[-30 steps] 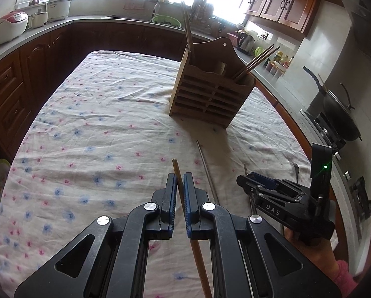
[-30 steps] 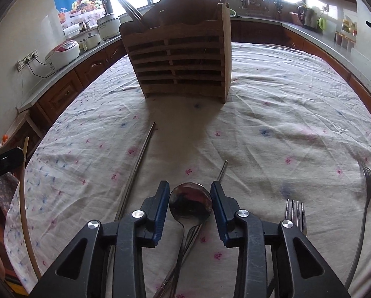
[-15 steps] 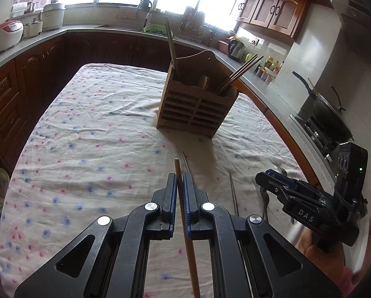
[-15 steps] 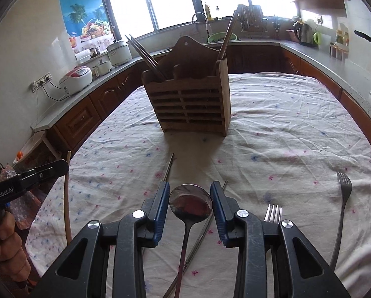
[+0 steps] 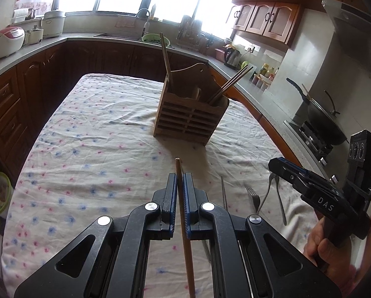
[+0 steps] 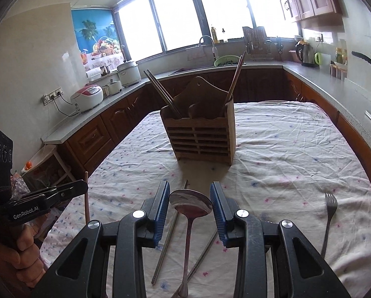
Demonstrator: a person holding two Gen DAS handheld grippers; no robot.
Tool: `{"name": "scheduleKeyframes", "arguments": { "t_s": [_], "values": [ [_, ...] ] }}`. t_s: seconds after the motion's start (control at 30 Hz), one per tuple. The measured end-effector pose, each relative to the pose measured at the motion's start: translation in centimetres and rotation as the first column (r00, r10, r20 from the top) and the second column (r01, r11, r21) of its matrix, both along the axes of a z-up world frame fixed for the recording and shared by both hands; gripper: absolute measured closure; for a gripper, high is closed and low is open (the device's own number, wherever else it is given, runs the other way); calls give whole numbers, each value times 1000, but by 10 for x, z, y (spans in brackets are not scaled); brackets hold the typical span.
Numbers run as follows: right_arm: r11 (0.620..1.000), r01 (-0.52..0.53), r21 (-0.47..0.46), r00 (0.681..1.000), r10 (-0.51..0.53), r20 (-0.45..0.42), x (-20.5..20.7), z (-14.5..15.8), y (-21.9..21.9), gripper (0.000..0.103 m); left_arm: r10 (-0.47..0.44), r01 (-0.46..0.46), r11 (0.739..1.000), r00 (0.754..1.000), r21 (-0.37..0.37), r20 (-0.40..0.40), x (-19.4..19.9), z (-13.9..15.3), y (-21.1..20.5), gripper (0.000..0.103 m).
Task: Organize utensils
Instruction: 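Lift the chopstick and spoon up toward the wooden holder, then lower the held chopstick and spoon over the wooden holder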
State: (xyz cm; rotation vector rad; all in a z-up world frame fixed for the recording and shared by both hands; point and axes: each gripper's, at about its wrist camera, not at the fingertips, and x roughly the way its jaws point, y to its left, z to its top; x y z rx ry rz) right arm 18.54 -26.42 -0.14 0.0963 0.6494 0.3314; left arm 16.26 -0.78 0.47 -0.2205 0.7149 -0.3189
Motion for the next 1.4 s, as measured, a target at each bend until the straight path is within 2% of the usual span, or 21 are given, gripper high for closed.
{"name": "scheduleKeyframes", "arguments": {
  "t_s": [0.67,1.4],
  "values": [
    [1000,-17,9,997,16,81,1,33,6,69,9,-7,1000,998,-23,56,2,21,6,99],
    [1000,-22,4,983,21,181,40,83,6,69,21,-17,1000,972,-20,235,42,96,6,99]
  ]
}}
